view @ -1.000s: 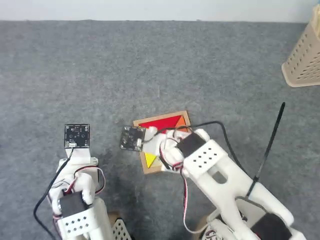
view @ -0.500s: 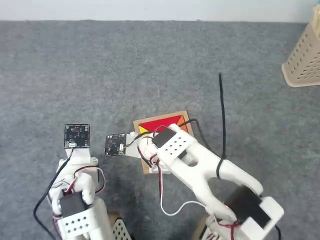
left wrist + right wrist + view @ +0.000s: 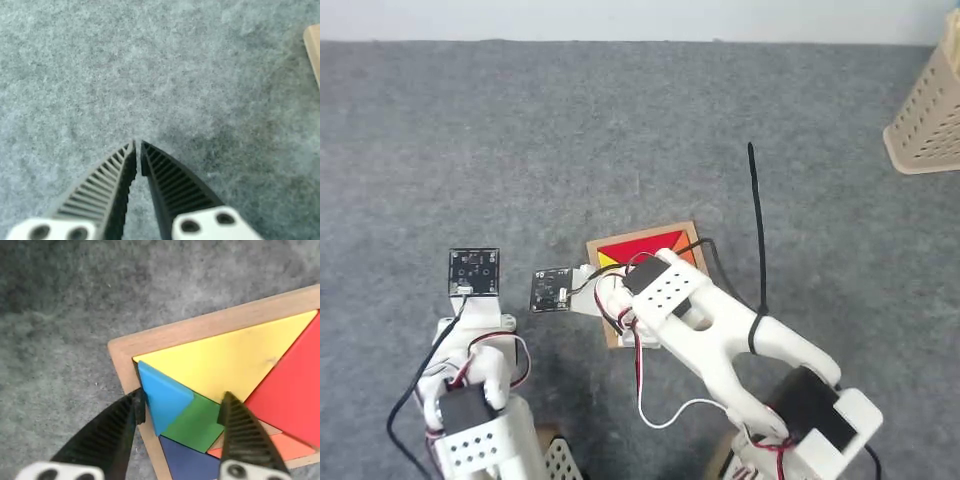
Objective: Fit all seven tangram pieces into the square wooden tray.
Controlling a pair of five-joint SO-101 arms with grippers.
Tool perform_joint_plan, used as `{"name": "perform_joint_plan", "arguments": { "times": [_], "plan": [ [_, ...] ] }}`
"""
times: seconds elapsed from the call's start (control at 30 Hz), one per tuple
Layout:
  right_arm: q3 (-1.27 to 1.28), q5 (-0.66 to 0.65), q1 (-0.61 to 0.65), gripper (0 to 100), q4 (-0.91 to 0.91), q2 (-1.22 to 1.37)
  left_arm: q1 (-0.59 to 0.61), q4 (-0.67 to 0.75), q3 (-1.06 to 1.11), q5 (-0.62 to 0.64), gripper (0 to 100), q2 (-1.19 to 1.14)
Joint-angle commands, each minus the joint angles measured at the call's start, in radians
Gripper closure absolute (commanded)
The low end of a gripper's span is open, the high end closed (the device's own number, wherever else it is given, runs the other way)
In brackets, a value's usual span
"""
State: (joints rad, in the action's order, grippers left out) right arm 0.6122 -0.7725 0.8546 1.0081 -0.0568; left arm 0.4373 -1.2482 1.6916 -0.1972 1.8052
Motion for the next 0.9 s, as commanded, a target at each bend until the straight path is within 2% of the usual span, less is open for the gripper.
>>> {"name": "perform_joint_plan", "arguments": {
  "times": [0.0, 0.27, 0.5, 0.67, 0.87],
  "plan": [
    [-0.06, -0.008, -0.002, 76.6, -0.01, -0.022, 0.005, -0.008, -0.007, -0.005, 99, 0.014],
    [-0.06, 0.034, -0.005, 91.0, 0.01, -0.039, 0.005, -0.008, -0.007, -0.005, 99, 0.014],
    [-0.026, 0.037, -0.019, 91.9, 0.093, -0.205, 0.005, -0.008, -0.007, -0.005, 99, 0.014],
    [0.064, 0.089, -0.076, 91.9, 0.015, -0.291, 0.005, -0.008, -0.007, -0.005, 99, 0.014],
    [0.072, 0.157, -0.062, 91.4, -0.068, -0.219, 0.005, -0.008, -0.007, -0.005, 99, 0.014]
  ]
}}
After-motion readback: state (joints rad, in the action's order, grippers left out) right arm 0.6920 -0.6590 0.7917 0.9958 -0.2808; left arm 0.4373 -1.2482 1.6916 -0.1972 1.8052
